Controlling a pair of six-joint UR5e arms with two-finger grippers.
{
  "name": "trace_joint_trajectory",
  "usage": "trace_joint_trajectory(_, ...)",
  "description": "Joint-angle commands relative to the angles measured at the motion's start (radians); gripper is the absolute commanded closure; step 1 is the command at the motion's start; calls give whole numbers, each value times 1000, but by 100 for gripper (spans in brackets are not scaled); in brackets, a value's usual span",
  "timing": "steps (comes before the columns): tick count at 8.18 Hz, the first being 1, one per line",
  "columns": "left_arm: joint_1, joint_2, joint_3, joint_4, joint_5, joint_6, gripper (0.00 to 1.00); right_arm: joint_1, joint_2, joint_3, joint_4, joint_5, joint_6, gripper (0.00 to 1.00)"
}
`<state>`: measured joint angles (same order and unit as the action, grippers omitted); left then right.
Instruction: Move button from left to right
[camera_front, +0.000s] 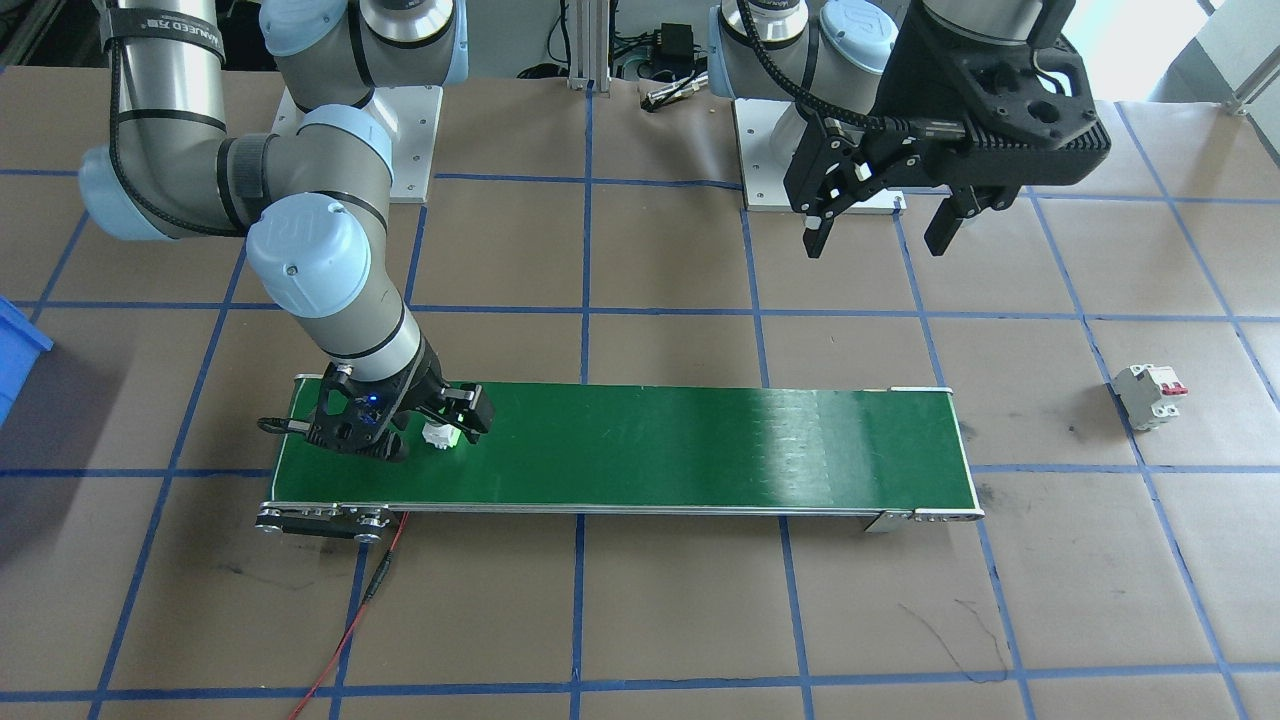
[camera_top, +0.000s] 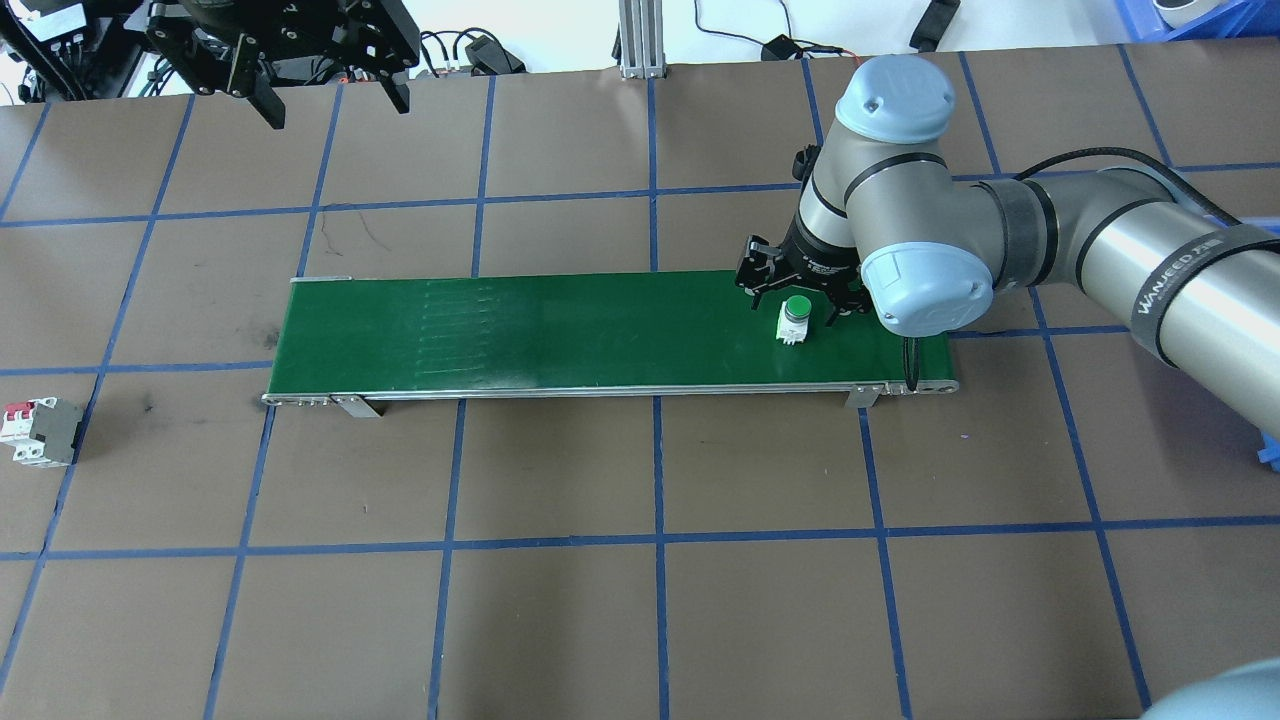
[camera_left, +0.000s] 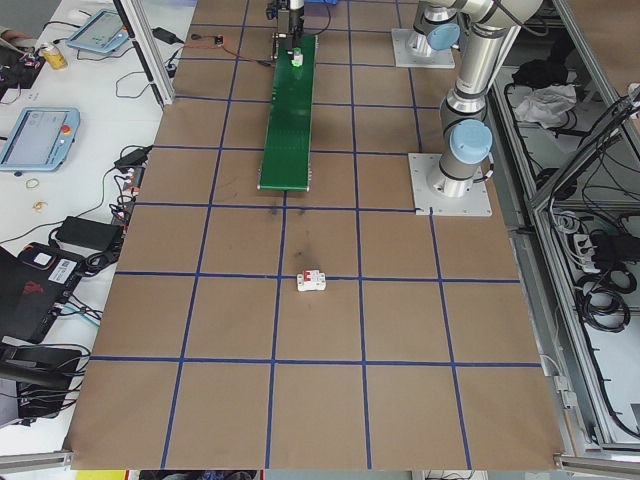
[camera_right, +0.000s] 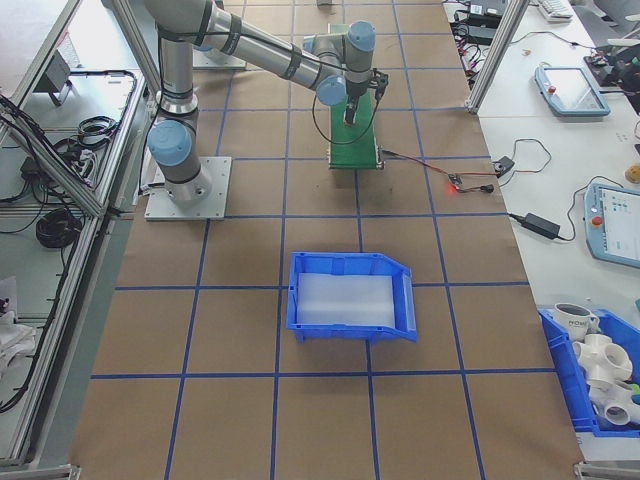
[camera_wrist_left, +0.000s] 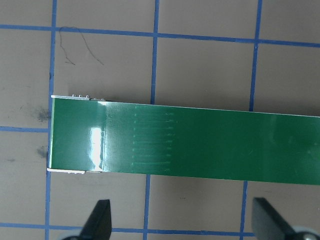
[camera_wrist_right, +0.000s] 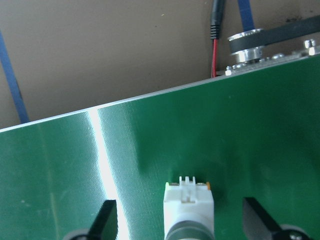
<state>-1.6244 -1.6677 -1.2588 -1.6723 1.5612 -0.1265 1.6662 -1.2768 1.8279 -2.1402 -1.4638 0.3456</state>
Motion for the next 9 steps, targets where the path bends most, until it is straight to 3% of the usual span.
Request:
trace_joint_trajectory(1, 0, 5, -2, 0, -1, -1, 0, -25, 1, -1, 54, -38, -71, 82)
trace_joint_trajectory(2, 0, 6, -2, 0, -1, -1, 0, -70, -10, -16, 75, -65, -151, 95)
trace_joint_trajectory(3, 0, 8, -2, 0, -1, -1, 0, -124, -15, -54, 170, -84, -237, 100)
trace_joint_trajectory(4, 0, 8, -2, 0, -1, -1, 0, -172, -22, -128, 268, -90, -355, 100)
trace_joint_trajectory(5, 0, 9, -2, 0, -1, -1, 0, -221, -26, -198, 345, -139, -476, 100)
trace_joint_trajectory(7, 0, 11, -4, 0, -1, -1, 0, -349, -85, -231, 385, -237, -869, 100)
trace_joint_trajectory(9, 0, 11, -4, 0, -3, -1, 0, -542, -125, -236, 379, -267, -1281, 100)
